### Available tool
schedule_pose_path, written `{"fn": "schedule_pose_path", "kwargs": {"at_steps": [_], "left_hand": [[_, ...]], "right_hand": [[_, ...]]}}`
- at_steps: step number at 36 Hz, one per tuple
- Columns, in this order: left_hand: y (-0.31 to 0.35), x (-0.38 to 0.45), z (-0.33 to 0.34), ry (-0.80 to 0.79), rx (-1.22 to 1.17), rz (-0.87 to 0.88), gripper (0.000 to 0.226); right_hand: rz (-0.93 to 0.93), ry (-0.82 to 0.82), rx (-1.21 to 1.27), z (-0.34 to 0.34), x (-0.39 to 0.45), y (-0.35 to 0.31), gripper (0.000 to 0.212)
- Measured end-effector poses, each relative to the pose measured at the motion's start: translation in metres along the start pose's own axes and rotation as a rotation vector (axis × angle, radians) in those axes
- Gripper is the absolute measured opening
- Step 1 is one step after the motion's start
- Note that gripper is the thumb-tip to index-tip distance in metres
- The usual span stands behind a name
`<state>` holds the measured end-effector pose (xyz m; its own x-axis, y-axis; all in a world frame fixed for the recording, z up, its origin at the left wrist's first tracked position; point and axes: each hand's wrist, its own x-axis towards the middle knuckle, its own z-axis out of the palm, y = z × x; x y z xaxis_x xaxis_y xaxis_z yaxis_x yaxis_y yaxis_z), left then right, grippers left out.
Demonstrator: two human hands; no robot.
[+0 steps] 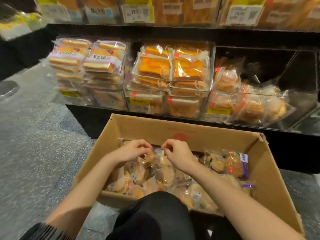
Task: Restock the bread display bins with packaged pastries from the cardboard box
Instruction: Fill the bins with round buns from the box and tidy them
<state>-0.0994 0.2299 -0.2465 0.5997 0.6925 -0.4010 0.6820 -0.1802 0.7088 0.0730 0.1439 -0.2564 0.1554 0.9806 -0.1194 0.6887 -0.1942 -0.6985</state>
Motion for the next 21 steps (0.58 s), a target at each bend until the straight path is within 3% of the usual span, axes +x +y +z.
{"fn": "schedule_pose_path", "kwargs": {"at_steps": [4, 10, 14, 18, 21], "left_hand": [[-0.043, -0.007, 0.009, -0.043, 0.121, -0.096, 0.020], [-0.094, -0.015, 0.024, -0.040, 0.427, -0.215, 0.041], [-0.107, -0.010, 0.031, -0.173, 0.577, -0.256, 0.059], [-0.102, 0.000, 0.034, -0.249, 0.791, -0.129, 0.080], [-0.103, 0.010, 0.033, -0.290, 0.920, -0.075, 0.083]], "right_hand": [[-0.008, -0.101, -0.049, 0.013, 0.000, 0.004, 0.021], [-0.076, -0.233, -0.172, 0.031, 0.004, 0.006, 0.024], [-0.115, -0.325, -0.237, 0.044, 0.009, 0.009, 0.024], [-0.123, -0.411, -0.318, 0.054, 0.009, 0.015, 0.028], [-0.135, -0.443, -0.360, 0.057, 0.010, 0.019, 0.031]]}}
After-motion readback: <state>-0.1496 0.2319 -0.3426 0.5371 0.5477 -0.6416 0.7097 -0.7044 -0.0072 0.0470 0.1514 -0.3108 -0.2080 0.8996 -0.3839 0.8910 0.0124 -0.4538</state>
